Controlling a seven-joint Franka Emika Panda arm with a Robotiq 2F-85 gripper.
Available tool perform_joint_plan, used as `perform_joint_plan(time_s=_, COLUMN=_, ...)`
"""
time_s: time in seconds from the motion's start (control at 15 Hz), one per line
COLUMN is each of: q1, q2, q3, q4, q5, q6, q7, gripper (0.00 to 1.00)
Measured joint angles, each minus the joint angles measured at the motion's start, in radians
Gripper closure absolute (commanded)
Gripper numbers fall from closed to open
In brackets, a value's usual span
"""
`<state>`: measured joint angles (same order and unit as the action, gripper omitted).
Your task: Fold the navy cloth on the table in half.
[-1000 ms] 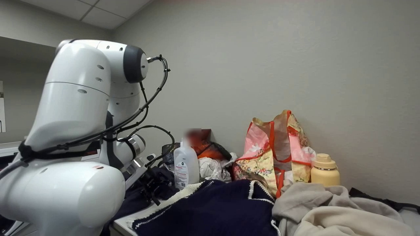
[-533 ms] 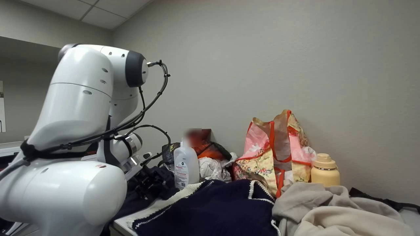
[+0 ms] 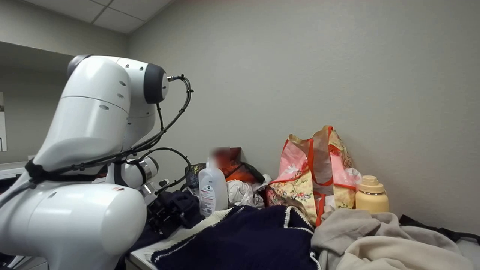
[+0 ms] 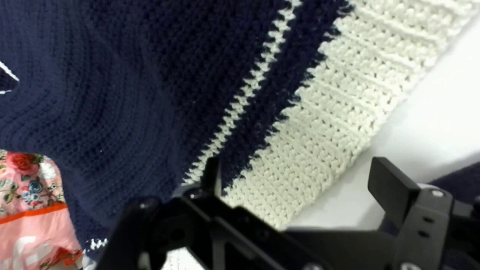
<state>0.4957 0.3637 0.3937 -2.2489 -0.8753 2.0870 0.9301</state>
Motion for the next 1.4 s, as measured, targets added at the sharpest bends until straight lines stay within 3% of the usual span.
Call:
perform_joint_plan(time_s=0.67, q1=0.009, q2=0.049, q3=-0.039, q4=-0.011, q5=0.025, q6=0.000, q7=0.040, gripper=0.00)
perform_joint_plan(time_s=1.4, q1=-0.002, q2=0.000, q3=-0.096, q4=-0.090, q5=0.024, q6=0.001, q7=0.152, gripper=0.00)
